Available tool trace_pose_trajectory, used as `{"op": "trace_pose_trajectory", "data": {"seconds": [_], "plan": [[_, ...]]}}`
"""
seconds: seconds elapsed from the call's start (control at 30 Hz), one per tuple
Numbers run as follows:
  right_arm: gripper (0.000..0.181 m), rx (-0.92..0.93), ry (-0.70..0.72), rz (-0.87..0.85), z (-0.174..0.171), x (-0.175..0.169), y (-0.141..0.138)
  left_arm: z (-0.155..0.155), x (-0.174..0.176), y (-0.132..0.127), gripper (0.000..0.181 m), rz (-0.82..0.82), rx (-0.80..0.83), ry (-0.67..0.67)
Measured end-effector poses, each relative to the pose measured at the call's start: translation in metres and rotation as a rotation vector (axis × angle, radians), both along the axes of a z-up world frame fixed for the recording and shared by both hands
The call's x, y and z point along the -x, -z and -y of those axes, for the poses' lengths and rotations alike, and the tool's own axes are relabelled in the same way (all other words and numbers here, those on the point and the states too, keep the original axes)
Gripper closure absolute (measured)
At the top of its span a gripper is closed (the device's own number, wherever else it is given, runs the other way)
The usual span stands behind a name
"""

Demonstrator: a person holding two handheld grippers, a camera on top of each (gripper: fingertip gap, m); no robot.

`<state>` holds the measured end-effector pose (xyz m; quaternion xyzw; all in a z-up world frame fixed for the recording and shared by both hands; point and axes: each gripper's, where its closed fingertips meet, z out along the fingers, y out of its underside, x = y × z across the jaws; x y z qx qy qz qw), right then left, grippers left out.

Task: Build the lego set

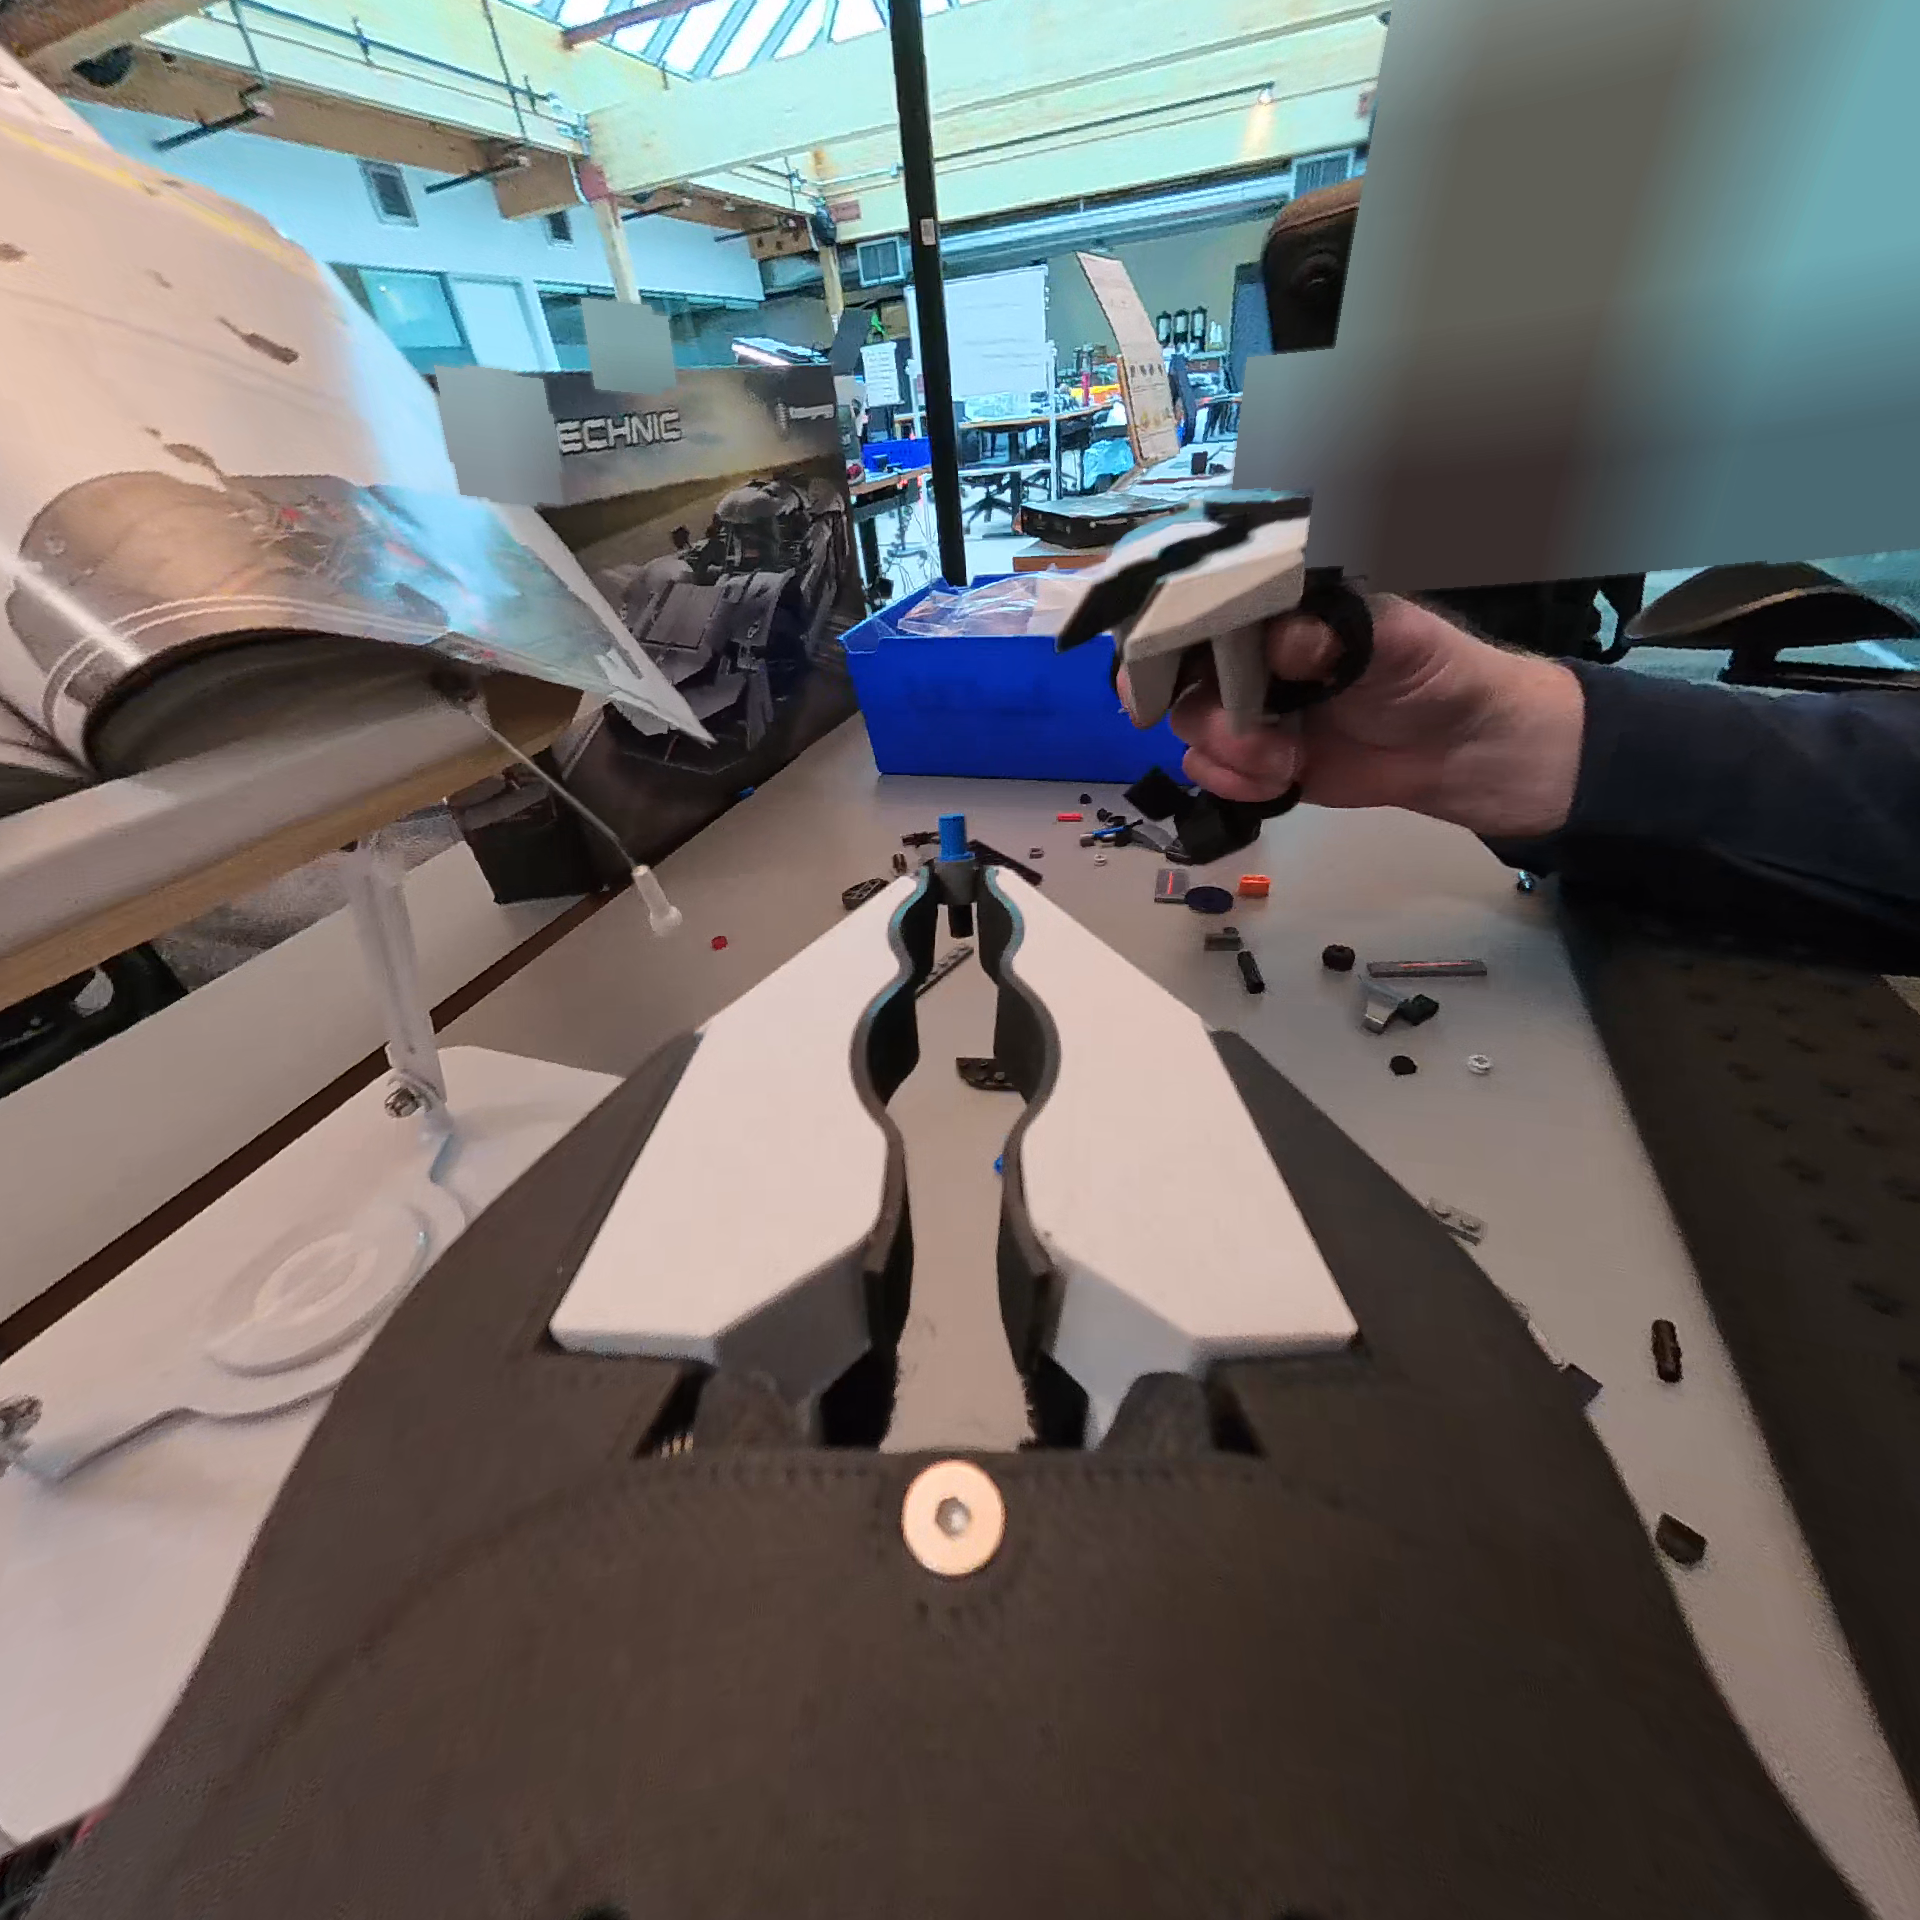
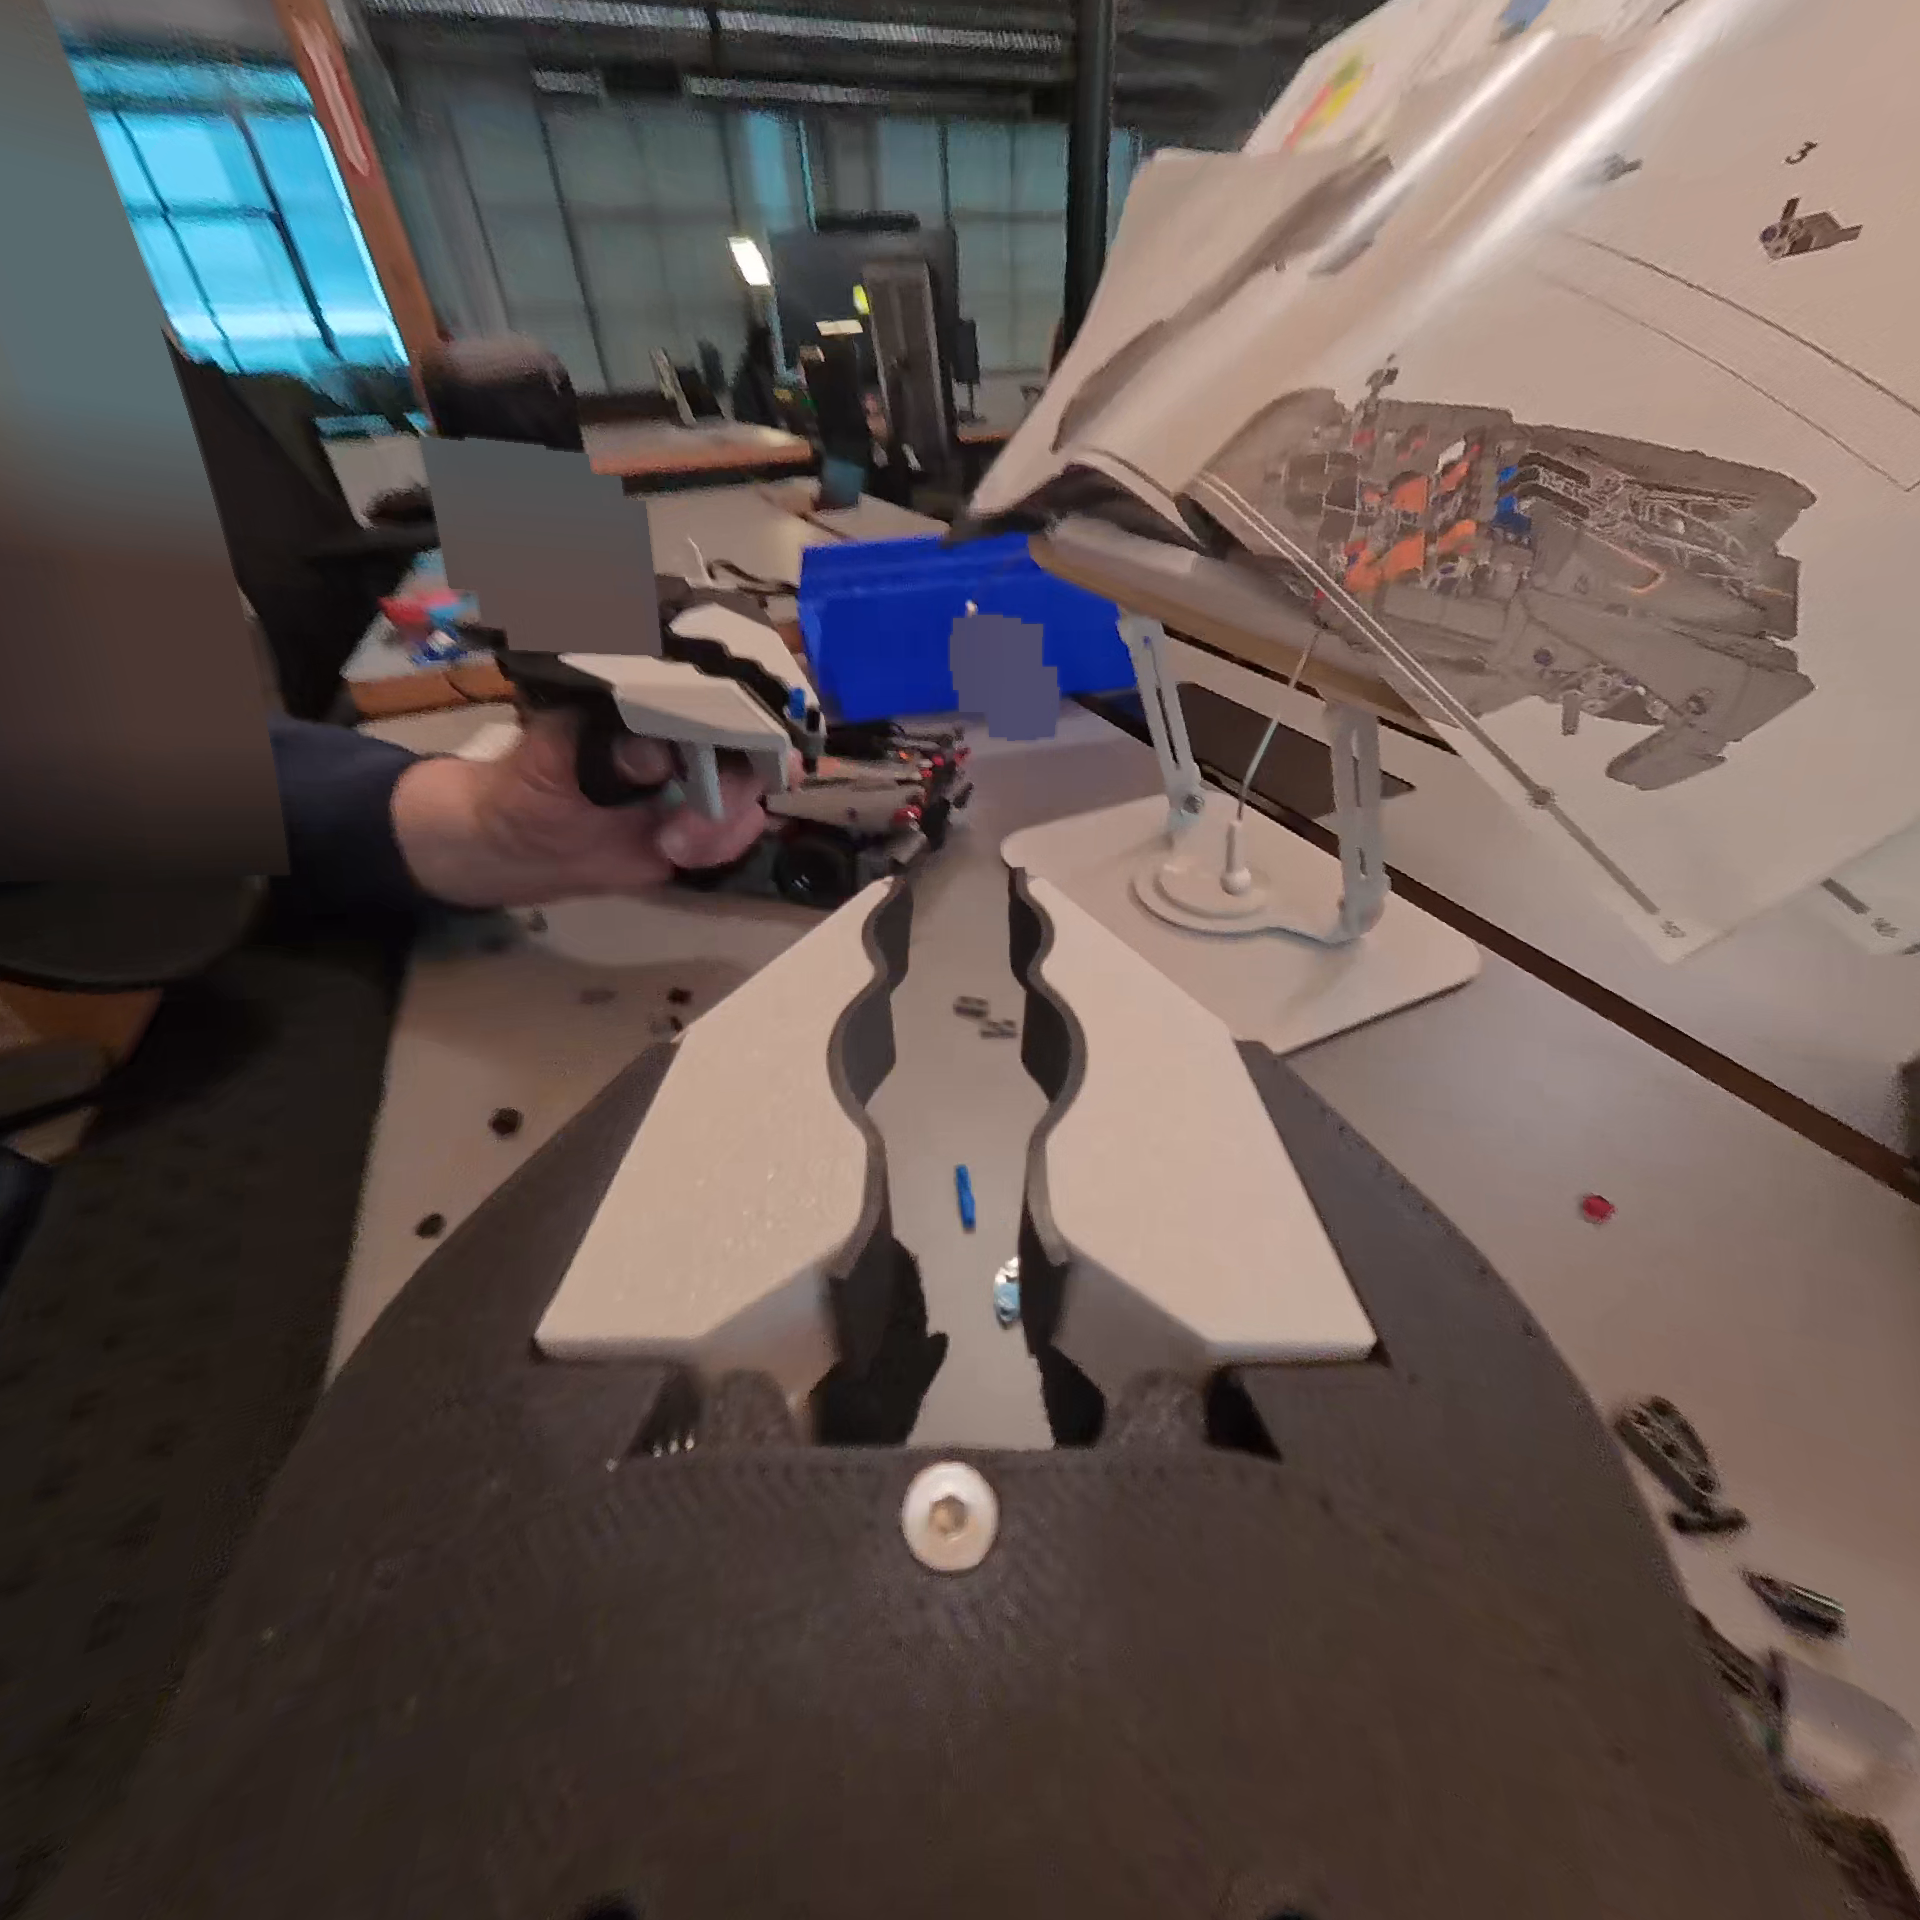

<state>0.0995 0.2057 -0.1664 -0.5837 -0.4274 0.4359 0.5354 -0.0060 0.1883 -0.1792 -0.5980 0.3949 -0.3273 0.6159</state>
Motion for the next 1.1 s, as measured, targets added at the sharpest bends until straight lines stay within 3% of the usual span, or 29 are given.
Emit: {"op": "trace_pose_trajectory", "data": {"seconds": [0.13,0.3,0.4,0.6,0.9,1.0,1.1], "plan": [[0.166,-0.031,0.098,0.051,-0.015,-0.015,0.002,-0.001,0.0,0.005,0.177,-0.008,0.007,-0.004],[0.168,-0.029,0.339,0.1,-0.053,-0.071,0.002,-0.002,0.001,0.006,0.177,-0.015,0.007,-0.011],[0.169,0.017,0.401,0.088,-0.065,-0.092,0.005,-0.003,0.0,0.01,0.177,-0.018,0.02,-0.008],[0.17,0.102,0.496,0.223,-0.09,-0.109,0.039,0.0,-0.006,0.02,0.177,-0.051,0.034,0.018],[0.168,0.115,0.586,0.377,-0.112,-0.128,0.066,0.002,-0.011,0.028,0.177,-0.07,0.052,0.045],[0.167,0.082,0.63,0.463,-0.123,-0.13,0.07,0.003,-0.013,0.029,0.177,-0.073,0.057,0.05],[0.168,0.026,0.747,0.499,-0.138,-0.146,0.056,0.004,-0.014,0.03,0.177,-0.083,0.05,0.055]]}}
